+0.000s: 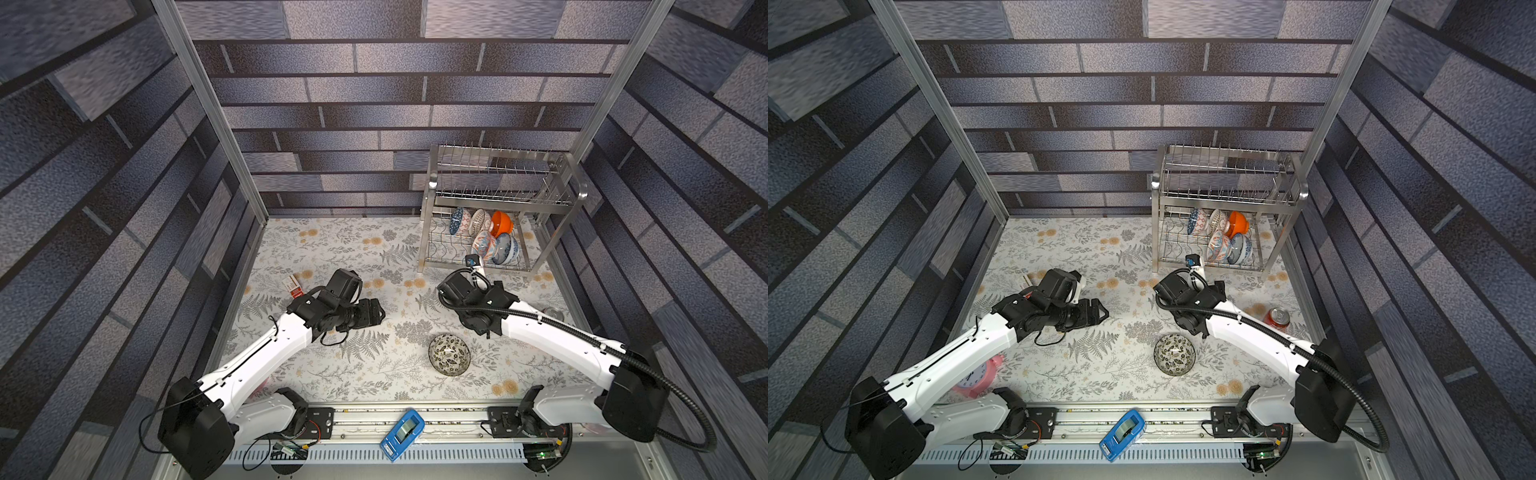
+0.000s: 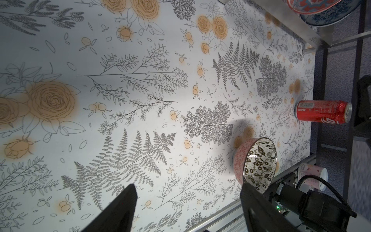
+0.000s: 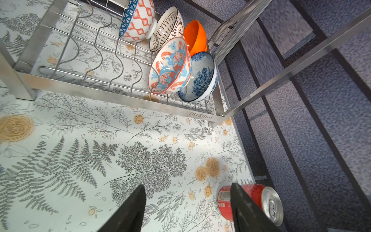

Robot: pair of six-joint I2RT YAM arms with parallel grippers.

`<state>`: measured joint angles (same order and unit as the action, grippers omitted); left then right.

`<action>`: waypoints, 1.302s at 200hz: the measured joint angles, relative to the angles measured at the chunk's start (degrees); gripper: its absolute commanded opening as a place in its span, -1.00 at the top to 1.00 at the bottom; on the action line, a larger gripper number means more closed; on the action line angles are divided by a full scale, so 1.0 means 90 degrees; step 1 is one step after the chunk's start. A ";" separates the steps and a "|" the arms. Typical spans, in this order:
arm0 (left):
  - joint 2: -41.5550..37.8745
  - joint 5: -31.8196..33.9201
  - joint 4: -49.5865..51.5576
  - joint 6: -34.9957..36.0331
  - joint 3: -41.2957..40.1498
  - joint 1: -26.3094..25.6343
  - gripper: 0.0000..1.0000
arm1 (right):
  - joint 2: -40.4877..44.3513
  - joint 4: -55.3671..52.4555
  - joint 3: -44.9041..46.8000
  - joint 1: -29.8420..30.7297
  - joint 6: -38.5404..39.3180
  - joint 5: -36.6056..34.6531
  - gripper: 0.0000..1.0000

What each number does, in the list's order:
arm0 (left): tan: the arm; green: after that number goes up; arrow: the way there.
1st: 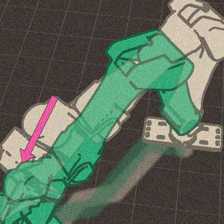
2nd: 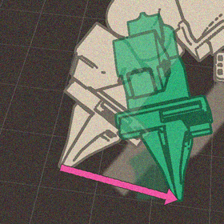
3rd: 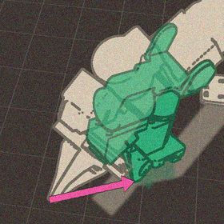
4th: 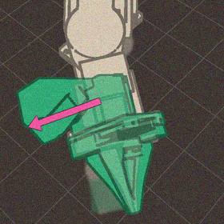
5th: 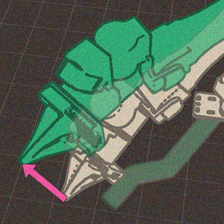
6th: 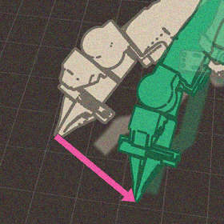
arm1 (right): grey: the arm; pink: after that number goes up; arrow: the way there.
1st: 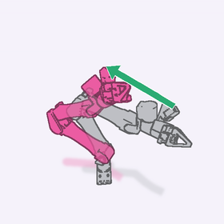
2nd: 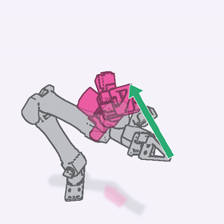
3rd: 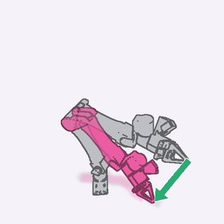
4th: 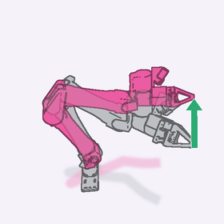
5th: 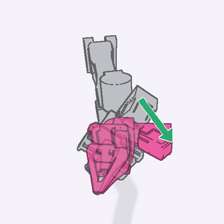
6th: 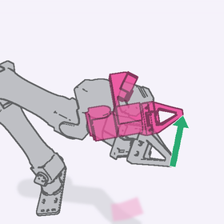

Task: Load bowls into a dish rack
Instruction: Pick up the bowl from the bottom-center of the table.

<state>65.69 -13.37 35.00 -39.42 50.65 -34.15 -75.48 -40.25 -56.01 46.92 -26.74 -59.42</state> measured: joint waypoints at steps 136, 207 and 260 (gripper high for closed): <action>-0.0087 0.1049 0.0546 -0.0413 0.0124 -0.1110 -0.53 | 0.1093 0.0357 0.0588 0.0056 -0.0389 0.2443 -0.56; 0.0483 0.0967 0.0294 -0.0170 0.0141 -0.1343 -0.43 | 0.1367 0.0338 0.0529 0.0056 -0.0716 0.3529 -0.67; 0.1372 0.0551 -0.0056 0.0124 0.0544 -0.1588 -0.25 | 0.1719 0.0357 0.0690 0.0056 -0.1156 0.3954 -0.85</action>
<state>78.04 -8.40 34.50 -38.30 55.55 -48.45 -60.01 -37.04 -49.80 47.42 -37.15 -23.83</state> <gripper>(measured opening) 0.643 0.905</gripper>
